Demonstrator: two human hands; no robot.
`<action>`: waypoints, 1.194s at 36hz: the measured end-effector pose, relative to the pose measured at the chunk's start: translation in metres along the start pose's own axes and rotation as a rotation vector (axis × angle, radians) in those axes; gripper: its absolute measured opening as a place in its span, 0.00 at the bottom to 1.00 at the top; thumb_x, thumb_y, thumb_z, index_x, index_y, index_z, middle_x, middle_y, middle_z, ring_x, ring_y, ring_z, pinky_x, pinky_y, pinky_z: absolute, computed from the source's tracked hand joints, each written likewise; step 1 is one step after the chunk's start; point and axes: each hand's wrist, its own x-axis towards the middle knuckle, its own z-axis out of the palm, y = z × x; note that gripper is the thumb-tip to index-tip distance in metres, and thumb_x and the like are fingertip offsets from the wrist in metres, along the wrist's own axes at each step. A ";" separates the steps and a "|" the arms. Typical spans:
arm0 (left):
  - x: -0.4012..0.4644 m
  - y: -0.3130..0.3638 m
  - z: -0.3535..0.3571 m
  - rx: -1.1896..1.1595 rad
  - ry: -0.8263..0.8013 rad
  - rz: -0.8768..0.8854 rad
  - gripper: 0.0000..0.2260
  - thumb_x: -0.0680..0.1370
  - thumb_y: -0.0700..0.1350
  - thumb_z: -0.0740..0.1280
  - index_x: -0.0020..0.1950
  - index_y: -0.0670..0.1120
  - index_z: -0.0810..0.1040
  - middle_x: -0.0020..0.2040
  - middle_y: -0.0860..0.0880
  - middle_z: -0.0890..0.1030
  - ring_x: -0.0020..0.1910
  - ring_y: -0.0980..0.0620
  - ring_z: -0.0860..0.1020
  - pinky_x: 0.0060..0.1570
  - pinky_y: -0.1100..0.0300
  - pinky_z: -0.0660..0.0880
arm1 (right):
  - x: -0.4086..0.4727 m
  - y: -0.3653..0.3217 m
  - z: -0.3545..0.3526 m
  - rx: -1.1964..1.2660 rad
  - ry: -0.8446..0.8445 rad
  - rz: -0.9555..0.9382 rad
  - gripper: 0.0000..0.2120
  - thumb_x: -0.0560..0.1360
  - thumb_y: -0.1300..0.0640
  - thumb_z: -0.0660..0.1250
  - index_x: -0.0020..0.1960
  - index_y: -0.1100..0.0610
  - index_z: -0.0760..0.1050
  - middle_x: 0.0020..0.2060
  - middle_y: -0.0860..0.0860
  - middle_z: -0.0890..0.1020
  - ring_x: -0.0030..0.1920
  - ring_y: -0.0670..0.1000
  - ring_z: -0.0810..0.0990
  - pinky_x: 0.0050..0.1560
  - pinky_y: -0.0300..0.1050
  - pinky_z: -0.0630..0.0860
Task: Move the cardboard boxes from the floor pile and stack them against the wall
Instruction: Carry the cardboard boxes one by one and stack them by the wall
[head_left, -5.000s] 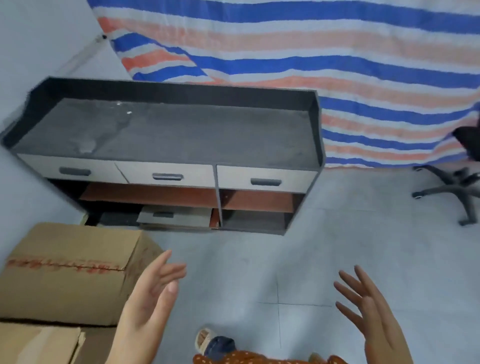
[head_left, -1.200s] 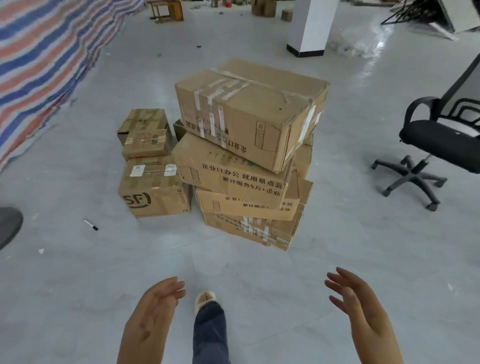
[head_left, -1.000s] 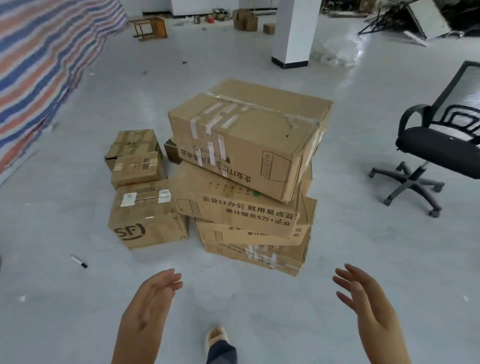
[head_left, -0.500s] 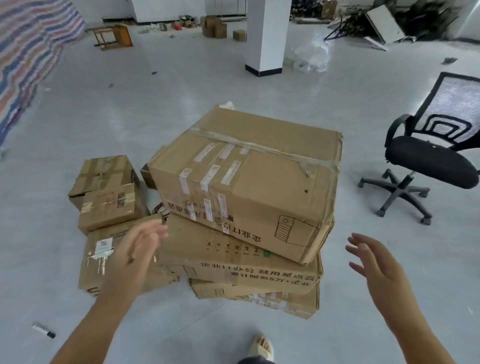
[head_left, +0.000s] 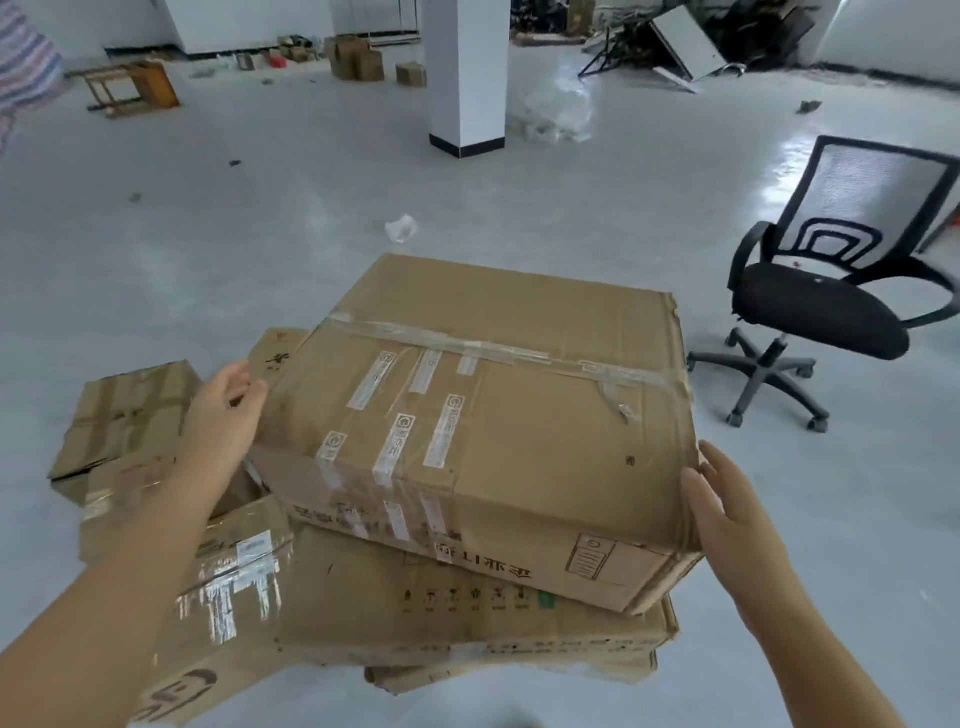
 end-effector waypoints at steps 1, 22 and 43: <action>0.008 -0.005 -0.001 -0.005 -0.026 -0.039 0.20 0.82 0.45 0.60 0.73 0.46 0.66 0.70 0.47 0.70 0.68 0.48 0.69 0.65 0.53 0.64 | -0.002 0.001 0.003 0.008 0.013 0.019 0.17 0.82 0.52 0.57 0.70 0.46 0.65 0.65 0.45 0.71 0.65 0.47 0.69 0.65 0.47 0.67; 0.061 -0.034 -0.017 -0.474 -0.504 -0.411 0.08 0.80 0.44 0.62 0.54 0.57 0.75 0.51 0.50 0.80 0.48 0.50 0.78 0.44 0.54 0.72 | -0.002 -0.011 0.042 0.299 0.297 0.163 0.10 0.81 0.53 0.61 0.60 0.50 0.75 0.50 0.45 0.81 0.50 0.48 0.79 0.44 0.42 0.73; -0.108 -0.064 -0.104 -0.620 0.168 -0.467 0.17 0.80 0.46 0.60 0.70 0.55 0.71 0.58 0.54 0.80 0.50 0.54 0.79 0.37 0.61 0.77 | 0.104 -0.070 0.092 0.327 -0.321 0.004 0.08 0.80 0.56 0.62 0.45 0.48 0.79 0.36 0.40 0.84 0.38 0.39 0.83 0.38 0.34 0.80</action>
